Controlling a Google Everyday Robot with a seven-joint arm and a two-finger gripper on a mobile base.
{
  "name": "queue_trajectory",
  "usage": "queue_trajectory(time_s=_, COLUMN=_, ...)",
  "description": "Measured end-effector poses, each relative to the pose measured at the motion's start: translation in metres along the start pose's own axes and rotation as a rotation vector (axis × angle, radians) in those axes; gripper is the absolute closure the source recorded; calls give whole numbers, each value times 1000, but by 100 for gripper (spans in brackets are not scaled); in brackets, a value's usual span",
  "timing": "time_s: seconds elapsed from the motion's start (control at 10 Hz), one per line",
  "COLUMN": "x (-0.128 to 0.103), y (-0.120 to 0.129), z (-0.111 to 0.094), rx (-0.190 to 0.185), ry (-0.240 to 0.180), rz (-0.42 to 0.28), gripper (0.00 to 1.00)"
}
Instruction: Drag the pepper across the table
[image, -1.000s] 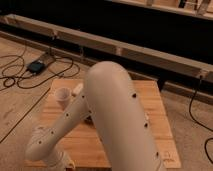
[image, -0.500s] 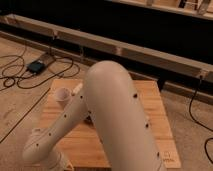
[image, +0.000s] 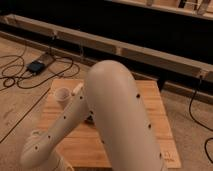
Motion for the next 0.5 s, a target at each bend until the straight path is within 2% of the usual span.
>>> queue_trajectory(time_s=0.5, x=1, y=-1, z=0, rx=4, ry=5, rz=-3, gripper=20)
